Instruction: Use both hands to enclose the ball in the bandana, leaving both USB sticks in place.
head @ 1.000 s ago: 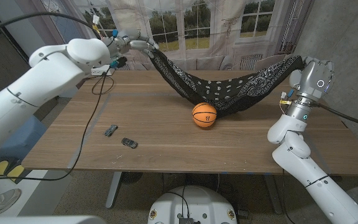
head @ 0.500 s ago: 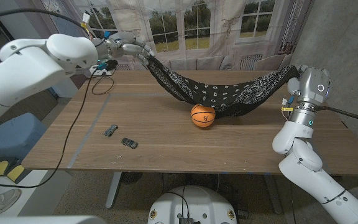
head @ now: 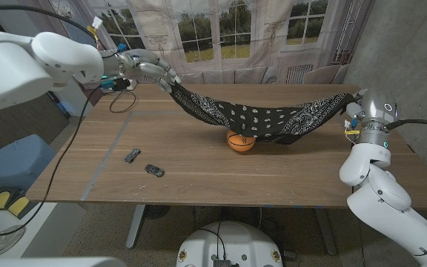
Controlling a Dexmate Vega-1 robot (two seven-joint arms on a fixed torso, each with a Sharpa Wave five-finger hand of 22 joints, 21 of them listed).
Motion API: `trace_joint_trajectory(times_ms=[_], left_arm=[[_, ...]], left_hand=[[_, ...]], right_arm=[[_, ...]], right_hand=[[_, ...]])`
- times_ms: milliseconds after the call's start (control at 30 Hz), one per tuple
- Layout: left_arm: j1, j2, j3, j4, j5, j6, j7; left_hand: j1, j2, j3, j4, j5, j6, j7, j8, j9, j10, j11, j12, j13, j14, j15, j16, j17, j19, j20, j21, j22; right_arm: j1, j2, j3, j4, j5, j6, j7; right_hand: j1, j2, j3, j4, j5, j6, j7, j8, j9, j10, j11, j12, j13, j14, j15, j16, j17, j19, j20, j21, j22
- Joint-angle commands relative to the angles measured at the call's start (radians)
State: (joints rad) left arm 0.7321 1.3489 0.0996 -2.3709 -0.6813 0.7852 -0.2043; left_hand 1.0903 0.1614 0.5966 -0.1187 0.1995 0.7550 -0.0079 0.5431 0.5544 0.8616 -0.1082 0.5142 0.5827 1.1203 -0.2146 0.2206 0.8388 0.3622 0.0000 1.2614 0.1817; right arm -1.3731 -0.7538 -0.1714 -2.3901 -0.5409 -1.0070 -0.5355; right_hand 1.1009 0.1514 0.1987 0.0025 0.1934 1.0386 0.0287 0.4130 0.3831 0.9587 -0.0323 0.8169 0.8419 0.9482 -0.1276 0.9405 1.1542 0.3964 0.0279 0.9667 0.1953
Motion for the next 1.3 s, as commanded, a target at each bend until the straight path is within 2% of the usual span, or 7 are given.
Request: trace_joint_trajectory(times_ms=[33,333,600,800,1000,1167,1300], left_arm=[[-0.183,0.044,0.171,-0.031,-0.018,0.13,-0.155],[-0.311,-0.002,0.329,0.025,0.083,0.128,-0.358],[-0.413,-0.037,0.431,0.05,0.184,0.16,-0.503],[-0.484,-0.067,0.504,0.074,0.253,0.168,-0.616],[-0.513,-0.086,0.533,0.107,0.276,0.129,-0.703],[-0.492,-0.091,0.506,0.125,0.247,0.088,-0.714],[-0.429,-0.079,0.442,0.145,0.187,-0.017,-0.688]], left_hand=[[0.001,0.017,0.007,-0.001,-0.003,0.0,0.005,-0.002,-0.001,0.055,-0.043,0.045,0.247,-0.002,-0.008,-0.003,-0.002,0.002,0.007,0.006,0.0],[0.007,0.016,0.01,-0.006,-0.006,0.007,0.009,-0.005,-0.006,0.058,-0.042,0.044,0.244,0.008,-0.011,-0.001,-0.011,0.01,0.002,0.01,0.0],[0.014,0.013,0.012,-0.014,-0.015,-0.001,0.013,-0.018,-0.016,0.063,-0.042,0.025,0.209,0.021,-0.012,-0.013,-0.048,0.026,-0.011,0.02,0.0],[-0.086,-0.078,-0.032,-0.002,-0.027,-0.124,0.037,-0.118,-0.057,-0.05,-0.013,-0.076,0.113,-0.1,0.007,-0.048,-0.183,0.0,-0.013,0.008,-0.004],[-0.31,-0.358,-0.216,0.034,0.047,-0.247,0.032,-0.272,-0.148,-0.151,0.039,-0.215,-0.013,-0.278,0.068,-0.033,-0.375,0.003,0.016,-0.077,-0.013],[-0.498,-0.365,-0.467,0.038,0.145,-0.284,0.026,-0.336,-0.211,-0.179,0.059,-0.279,-0.081,-0.376,0.124,-0.027,-0.48,-0.001,0.066,-0.206,-0.015],[-0.536,-0.355,-0.542,0.038,0.196,-0.339,0.024,-0.357,-0.23,-0.212,0.078,-0.3,-0.1,-0.416,0.145,-0.026,-0.508,-0.02,0.088,-0.258,-0.013]], right_arm=[[0.069,-0.122,-0.028,-0.103,0.16,-0.318,0.185],[0.12,-0.168,-0.04,-0.11,0.198,-0.389,0.297],[0.17,-0.029,-0.109,-0.018,-0.407,-0.389,0.851],[0.233,0.039,-0.151,0.083,-0.828,-0.389,1.282],[0.264,0.125,-0.134,0.166,-1.11,-0.323,1.547],[0.236,0.244,-0.06,0.174,-1.165,-0.204,1.537],[0.223,0.325,-0.008,0.177,-1.2,-0.125,1.54]], right_hand=[[0.007,0.02,0.068,-0.079,-0.006,0.001,-0.011,-0.004,0.008,-0.012,0.0,-0.003,0.005,-0.021,-0.086,-0.003,-0.02,-0.015,-0.001,0.01,0.001],[0.004,0.025,0.063,-0.082,-0.007,-0.009,-0.011,-0.008,0.015,-0.022,-0.001,-0.008,0.003,-0.025,-0.085,0.004,-0.037,-0.033,-0.003,0.016,-0.001],[-0.004,0.032,0.06,-0.077,-0.008,-0.023,-0.013,-0.02,0.011,-0.042,0.006,-0.027,-0.019,-0.048,-0.086,-0.014,-0.078,-0.05,-0.006,0.019,-0.004],[-0.009,0.035,0.063,-0.072,-0.007,-0.038,-0.027,-0.034,0.004,-0.065,0.004,-0.05,-0.047,-0.06,-0.085,-0.035,-0.117,-0.063,-0.007,0.018,-0.008],[-0.013,0.036,0.066,-0.067,-0.007,-0.033,-0.031,-0.037,-0.002,-0.069,0.007,-0.059,-0.064,-0.066,-0.083,-0.048,-0.138,-0.074,-0.011,0.014,-0.011],[-0.013,0.035,0.068,-0.066,-0.007,-0.033,-0.033,-0.04,-0.005,-0.069,0.007,-0.057,-0.065,-0.064,-0.081,-0.045,-0.138,-0.078,-0.013,0.013,-0.012],[-0.012,0.034,0.07,-0.067,-0.006,-0.029,-0.03,-0.042,-0.009,-0.067,0.009,-0.056,-0.068,-0.061,-0.082,-0.042,-0.139,-0.078,-0.013,0.012,-0.013]])
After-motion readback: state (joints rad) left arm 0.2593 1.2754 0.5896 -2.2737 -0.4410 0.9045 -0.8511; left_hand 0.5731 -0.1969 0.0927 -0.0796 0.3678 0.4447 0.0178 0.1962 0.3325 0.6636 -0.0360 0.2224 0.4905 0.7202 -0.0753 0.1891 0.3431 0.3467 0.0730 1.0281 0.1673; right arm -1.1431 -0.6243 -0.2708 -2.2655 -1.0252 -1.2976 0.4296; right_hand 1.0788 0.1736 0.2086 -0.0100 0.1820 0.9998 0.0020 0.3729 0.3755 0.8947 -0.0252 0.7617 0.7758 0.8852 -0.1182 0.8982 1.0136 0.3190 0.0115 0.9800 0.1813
